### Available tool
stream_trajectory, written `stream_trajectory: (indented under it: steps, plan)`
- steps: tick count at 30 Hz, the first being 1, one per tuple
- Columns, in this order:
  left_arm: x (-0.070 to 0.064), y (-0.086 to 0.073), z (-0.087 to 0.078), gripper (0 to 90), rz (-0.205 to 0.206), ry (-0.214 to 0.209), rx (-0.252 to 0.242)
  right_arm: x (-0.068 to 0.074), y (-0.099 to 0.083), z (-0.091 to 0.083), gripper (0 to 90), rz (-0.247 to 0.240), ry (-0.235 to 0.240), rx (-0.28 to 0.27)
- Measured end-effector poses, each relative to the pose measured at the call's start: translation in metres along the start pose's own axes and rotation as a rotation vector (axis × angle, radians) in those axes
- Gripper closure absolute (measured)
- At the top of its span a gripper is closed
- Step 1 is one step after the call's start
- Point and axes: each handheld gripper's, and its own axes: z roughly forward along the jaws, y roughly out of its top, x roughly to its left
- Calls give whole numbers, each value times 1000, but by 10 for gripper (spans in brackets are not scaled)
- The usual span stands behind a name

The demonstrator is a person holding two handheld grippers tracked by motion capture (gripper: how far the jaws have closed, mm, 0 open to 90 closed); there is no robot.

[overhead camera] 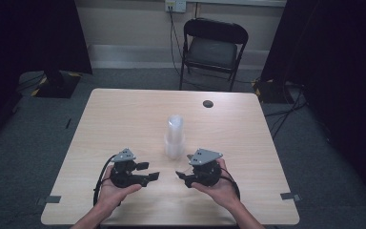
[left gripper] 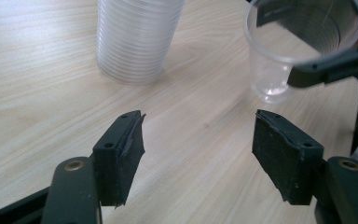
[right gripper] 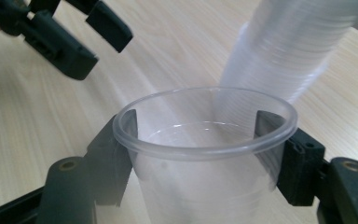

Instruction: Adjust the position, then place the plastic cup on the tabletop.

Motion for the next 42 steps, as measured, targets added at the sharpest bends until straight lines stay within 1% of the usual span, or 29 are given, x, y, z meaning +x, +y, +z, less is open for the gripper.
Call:
stream_trajectory:
  steps: [2,3,5,6,7,10,12,13,15,16,19,20,22,26,29,34,36,37,42]
  plan:
    - [-1,0,0,315,23,21,-3,-3,-1,-1,311,14,-13,-7]
    - [-1,0,0,312,27,27,-11,-6,-2,-3,311,25,-18,-13]
    - [-1,-1,0,301,40,40,-9,-9,-2,-5,311,42,-28,-26]
    - [-1,-1,0,296,42,45,-10,-11,-2,-7,311,51,-38,-34]
    - [0,-1,0,295,41,47,-6,-14,-2,-8,311,63,-39,-41]
    - [2,-2,-1,270,40,71,-10,-21,-2,-13,311,104,-47,-67]
    - [4,-2,-1,265,30,79,-13,-26,-2,-15,311,122,-51,-81]
    - [5,-3,0,253,32,86,-15,-28,-2,-16,311,133,-57,-88]
    - [6,-3,1,219,45,119,-29,-31,-1,-16,311,145,-59,-94]
    - [6,-3,2,206,38,136,-26,-33,-1,-17,311,149,-65,-100]
    - [7,-3,2,198,27,144,-22,-38,1,-17,310,155,-77,-118]
    - [7,-3,2,197,29,146,-22,-40,2,-17,311,160,-88,-118]
    - [7,-3,1,196,35,152,-24,-44,4,-17,311,167,-93,-125]
    - [7,-3,1,182,44,149,-27,-52,8,-17,311,177,-115,-133]
    - [8,-3,2,182,40,152,-29,-59,9,-17,310,184,-133,-135]
    - [10,-2,1,182,29,156,-39,-72,8,-13,310,234,-144,-152]
    - [11,-2,3,182,23,172,-37,-76,9,-11,308,244,-143,-158]
    - [11,-1,4,182,19,183,-26,-78,10,-10,308,246,-145,-160]
    - [13,-2,7,187,22,176,-22,-91,13,-5,307,278,-158,-167]
